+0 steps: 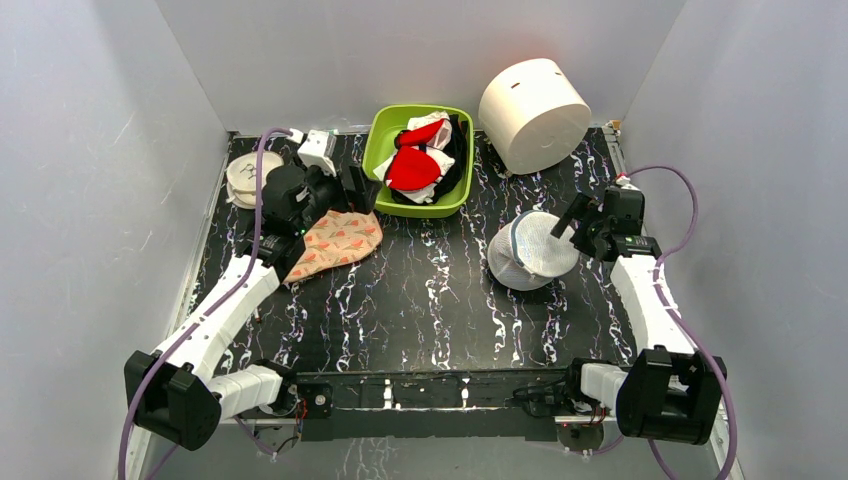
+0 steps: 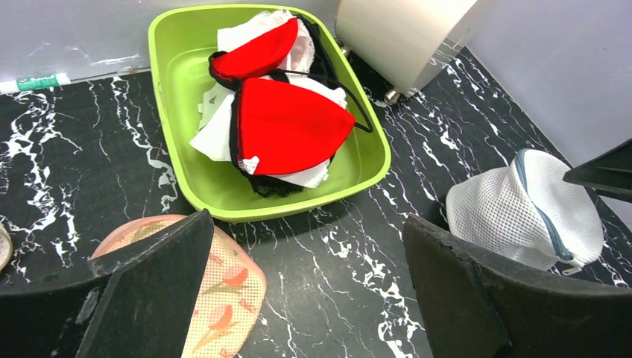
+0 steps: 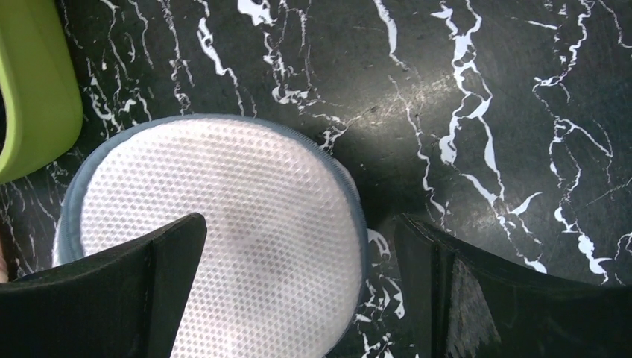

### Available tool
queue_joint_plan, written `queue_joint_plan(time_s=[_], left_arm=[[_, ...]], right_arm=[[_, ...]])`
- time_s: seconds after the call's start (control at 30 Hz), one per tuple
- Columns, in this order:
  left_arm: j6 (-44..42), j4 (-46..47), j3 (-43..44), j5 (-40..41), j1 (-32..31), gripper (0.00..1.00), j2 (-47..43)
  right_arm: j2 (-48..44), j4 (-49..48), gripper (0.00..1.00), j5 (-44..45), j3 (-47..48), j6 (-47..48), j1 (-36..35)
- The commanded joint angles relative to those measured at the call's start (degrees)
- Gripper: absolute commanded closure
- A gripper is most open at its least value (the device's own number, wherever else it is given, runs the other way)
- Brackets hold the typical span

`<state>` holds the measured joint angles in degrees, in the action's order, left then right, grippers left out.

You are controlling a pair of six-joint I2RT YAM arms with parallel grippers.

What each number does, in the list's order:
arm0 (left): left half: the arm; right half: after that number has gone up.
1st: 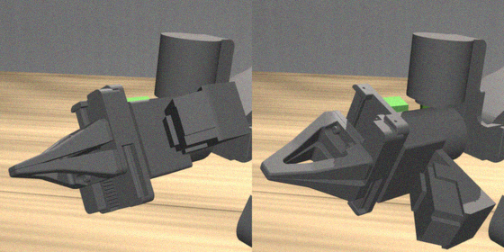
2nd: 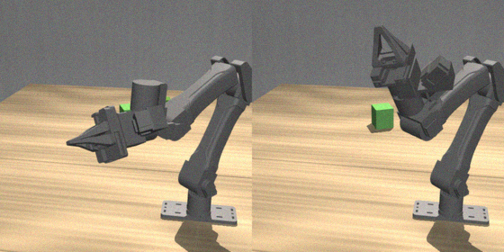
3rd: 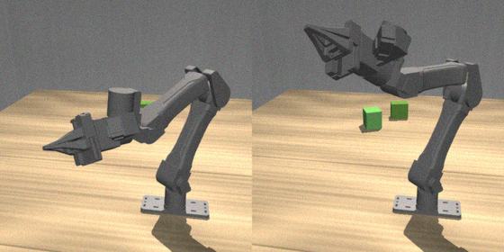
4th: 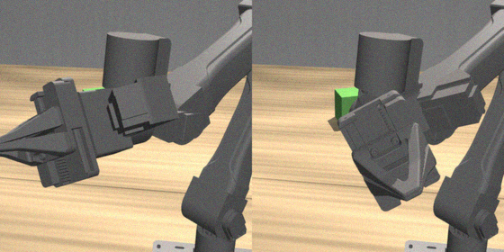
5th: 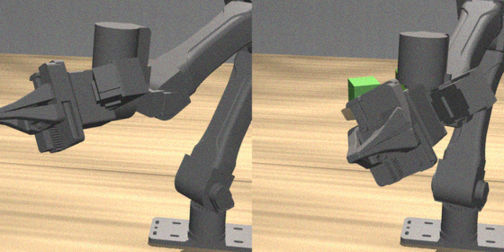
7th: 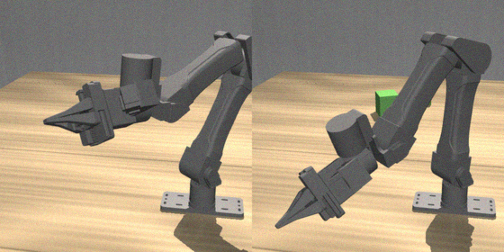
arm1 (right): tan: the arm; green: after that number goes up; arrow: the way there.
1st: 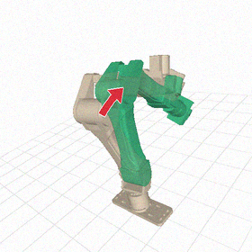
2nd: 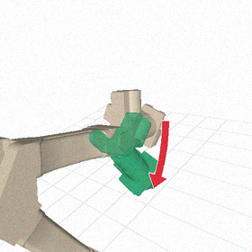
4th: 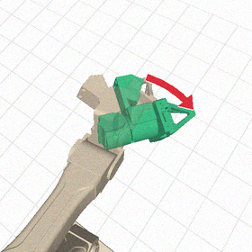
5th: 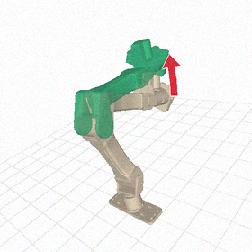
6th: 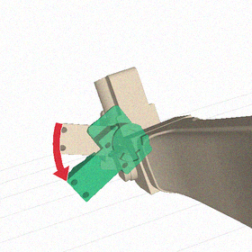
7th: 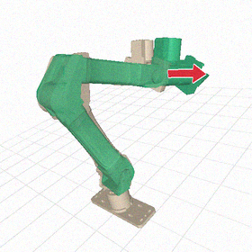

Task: Unzip the laundry bag and remove the bra
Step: Move the laundry bag to the center of the board.

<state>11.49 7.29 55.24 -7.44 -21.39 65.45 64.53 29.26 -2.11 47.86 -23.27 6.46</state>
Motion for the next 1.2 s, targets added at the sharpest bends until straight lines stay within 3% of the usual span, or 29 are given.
queue_joint_plan(time_s=[0.0,0.13,0.3,0.53,0.73,0.9,1.0,1.17], left_arm=[[-0.85,2.00,-0.14,-2.23,-0.88,0.01,-0.45],[-0.96,2.20,-0.40,-3.46,-1.57,0.02,-0.05],[-0.33,2.50,-0.09,-6.45,-1.60,0.02,0.05],[1.66,8.10,-1.64,-15.25,-1.64,0.04,1.72],[4.91,12.66,-2.38,-23.02,-2.02,0.05,4.40],[5.74,21.86,-7.15,-26.20,-4.13,0.02,5.04],[0.37,21.78,-8.74,-26.32,-8.89,0.02,4.41],[-19.67,15.24,-11.93,-17.46,-22.92,0.03,-0.25]], right_arm=[[0.27,-5.34,0.02,-3.27,-1.41,1.96,1.89],[1.08,-7.98,0.02,-6.58,-2.84,3.54,1.96],[4.22,-11.83,0.02,-17.24,-4.35,5.81,1.90],[4.28,-13.68,0.02,-23.49,-5.05,7.17,-0.26],[4.70,-14.79,0.04,-22.57,-6.61,7.43,-10.02],[5.69,-15.01,0.06,-23.74,-5.21,7.14,-18.36],[6.35,-15.35,0.08,-25.33,-5.02,6.53,-22.18],[7.02,-15.10,0.11,-28.23,-4.77,7.79,-25.77]])
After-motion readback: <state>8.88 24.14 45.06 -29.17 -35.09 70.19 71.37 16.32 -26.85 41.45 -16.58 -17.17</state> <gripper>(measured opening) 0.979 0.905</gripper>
